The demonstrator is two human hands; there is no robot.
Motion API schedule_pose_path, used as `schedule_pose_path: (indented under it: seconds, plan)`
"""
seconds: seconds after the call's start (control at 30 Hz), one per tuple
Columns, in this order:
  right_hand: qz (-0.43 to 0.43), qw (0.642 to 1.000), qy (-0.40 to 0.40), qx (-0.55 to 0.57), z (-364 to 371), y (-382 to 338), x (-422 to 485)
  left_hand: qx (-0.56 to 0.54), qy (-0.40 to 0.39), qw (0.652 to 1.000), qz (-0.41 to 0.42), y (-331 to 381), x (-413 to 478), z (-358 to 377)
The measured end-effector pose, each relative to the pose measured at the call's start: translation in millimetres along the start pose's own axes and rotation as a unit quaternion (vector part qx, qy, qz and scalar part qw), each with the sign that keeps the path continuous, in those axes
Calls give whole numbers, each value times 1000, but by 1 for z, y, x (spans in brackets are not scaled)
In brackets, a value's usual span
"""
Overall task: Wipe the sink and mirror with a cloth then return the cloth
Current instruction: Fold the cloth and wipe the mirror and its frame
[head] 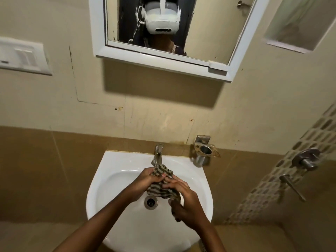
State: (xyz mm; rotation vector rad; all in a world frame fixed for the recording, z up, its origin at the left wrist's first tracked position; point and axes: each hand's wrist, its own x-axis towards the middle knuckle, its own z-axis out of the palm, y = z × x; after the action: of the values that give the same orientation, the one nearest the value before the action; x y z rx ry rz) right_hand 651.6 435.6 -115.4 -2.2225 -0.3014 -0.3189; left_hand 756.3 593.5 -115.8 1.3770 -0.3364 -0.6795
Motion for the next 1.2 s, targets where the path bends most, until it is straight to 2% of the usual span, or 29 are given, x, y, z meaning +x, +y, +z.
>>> schedule_pose_path:
  seconds: [0.07, 0.13, 0.2, 0.27, 0.37, 0.5, 0.67, 0.73, 0.8, 0.87, 0.93, 1.03, 1.13, 1.2]
  plan:
    - [65, 985, 61, 150, -1, -9, -5, 36, 22, 999, 25, 10, 0, 2]
    - [125, 949, 93, 275, -3, -11, -6, 48, 29, 997, 47, 23, -2, 5]
    - [168, 915, 53, 362, -6, -9, -5, 63, 31, 995, 72, 38, -4, 6]
    - [198, 899, 5, 390, -9, -10, -4, 94, 34, 991, 91, 50, -6, 4]
    - [224, 919, 9, 325, -13, -12, 0, 136, 47, 985, 94, 57, -10, -3]
    - [215, 950, 40, 221, -27, -8, 9, 225, 99, 965, 92, 56, -16, -19]
    - [66, 996, 37, 55, -42, -33, 34, 376, 162, 911, 41, 49, -18, -30]
    - [14, 1000, -8, -27, -51, -46, 48, 373, 123, 917, 72, 54, -21, -28]
    - [-15, 991, -72, -116, -60, -58, 62, 352, 27, 930, 104, 66, -30, -20]
    - [-37, 976, -119, -181, -69, -74, 74, 328, -82, 938, 77, 74, -37, -9]
    - [-53, 968, -161, -186, -79, -91, 82, 322, -124, 936, 65, 71, -38, -4]
    - [-50, 971, -194, -130, -100, -114, 85, 257, -136, 954, 79, 72, -42, 3]
    - [-19, 981, -163, -100, -108, -117, 84, 184, -175, 963, 85, 80, -47, 7]
    - [-14, 985, -50, -167, -96, -105, 81, 137, -187, 969, 87, 87, -48, 9]
